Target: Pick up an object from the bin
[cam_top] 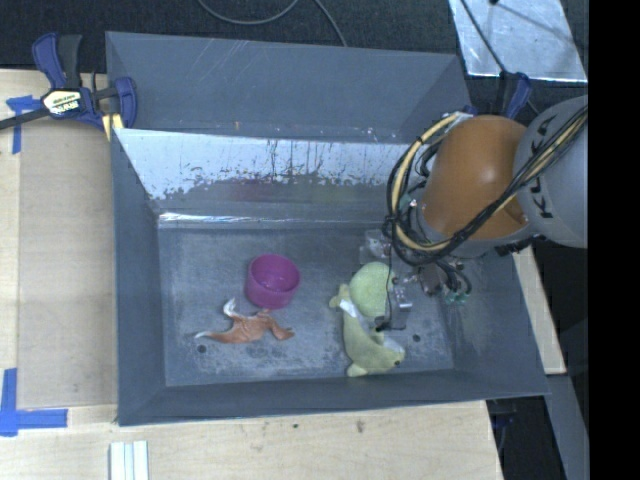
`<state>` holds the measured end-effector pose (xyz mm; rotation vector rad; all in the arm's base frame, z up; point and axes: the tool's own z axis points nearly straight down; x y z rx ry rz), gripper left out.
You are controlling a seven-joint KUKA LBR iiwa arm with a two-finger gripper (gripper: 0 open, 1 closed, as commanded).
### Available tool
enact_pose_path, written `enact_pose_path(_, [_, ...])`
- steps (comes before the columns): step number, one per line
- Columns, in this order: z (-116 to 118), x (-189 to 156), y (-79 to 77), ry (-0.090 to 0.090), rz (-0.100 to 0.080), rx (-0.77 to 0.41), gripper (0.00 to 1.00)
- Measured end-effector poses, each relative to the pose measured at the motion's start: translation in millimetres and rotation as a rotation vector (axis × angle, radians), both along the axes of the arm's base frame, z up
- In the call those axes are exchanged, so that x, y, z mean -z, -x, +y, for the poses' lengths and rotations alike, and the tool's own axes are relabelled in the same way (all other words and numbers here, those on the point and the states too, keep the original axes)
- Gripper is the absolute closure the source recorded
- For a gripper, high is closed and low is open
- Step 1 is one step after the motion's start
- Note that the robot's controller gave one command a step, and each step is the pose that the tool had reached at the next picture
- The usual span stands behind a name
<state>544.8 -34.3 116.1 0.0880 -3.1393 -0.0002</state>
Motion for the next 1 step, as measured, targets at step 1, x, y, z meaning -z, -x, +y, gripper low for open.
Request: enact_pose_path(1, [-12.3, 3.1, -23.4, 0.000, -0.003, 0.060, 0.00])
